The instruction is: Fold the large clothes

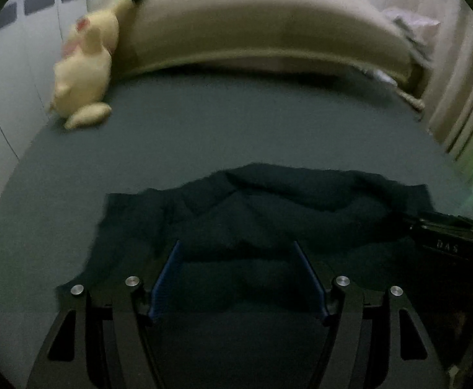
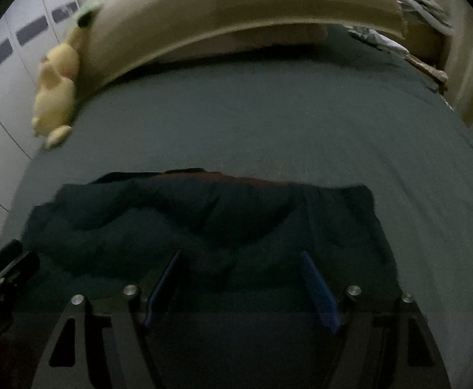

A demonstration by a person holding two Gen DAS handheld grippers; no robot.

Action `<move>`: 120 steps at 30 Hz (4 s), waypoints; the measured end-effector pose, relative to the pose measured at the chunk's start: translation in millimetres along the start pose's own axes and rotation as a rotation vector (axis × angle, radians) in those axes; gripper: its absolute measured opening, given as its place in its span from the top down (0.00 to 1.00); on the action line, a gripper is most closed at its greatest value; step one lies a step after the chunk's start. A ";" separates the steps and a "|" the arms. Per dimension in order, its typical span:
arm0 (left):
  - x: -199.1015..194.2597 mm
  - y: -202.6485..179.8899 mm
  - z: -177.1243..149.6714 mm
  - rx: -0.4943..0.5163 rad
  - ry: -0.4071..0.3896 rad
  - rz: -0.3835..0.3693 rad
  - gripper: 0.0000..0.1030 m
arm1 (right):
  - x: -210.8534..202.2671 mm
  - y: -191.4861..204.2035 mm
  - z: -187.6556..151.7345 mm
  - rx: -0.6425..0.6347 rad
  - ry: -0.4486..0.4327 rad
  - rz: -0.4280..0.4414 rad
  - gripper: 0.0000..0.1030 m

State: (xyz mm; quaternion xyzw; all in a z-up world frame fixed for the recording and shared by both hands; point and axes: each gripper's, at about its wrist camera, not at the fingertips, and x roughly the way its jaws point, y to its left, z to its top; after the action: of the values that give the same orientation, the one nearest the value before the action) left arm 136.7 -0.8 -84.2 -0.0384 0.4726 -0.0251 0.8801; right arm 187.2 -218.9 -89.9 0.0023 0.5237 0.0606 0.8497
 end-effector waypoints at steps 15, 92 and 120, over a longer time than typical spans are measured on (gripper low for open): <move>44.5 -7.5 -6.7 0.011 0.055 0.082 0.11 | 57.1 4.8 15.5 0.022 0.044 -0.091 0.03; -270.1 2.8 -219.9 -0.101 -0.313 0.118 0.08 | -256.4 42.5 -308.1 0.076 -0.371 -0.042 0.00; -263.4 -25.6 -223.2 -0.037 -0.301 0.128 0.05 | -263.8 42.0 -311.6 0.077 -0.403 -0.079 0.00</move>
State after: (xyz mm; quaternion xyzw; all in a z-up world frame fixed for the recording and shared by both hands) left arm -195.0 -14.9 14.0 -0.0277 0.3372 0.0459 0.9399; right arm -211.6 -223.7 7.0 0.0262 0.3446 0.0055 0.9384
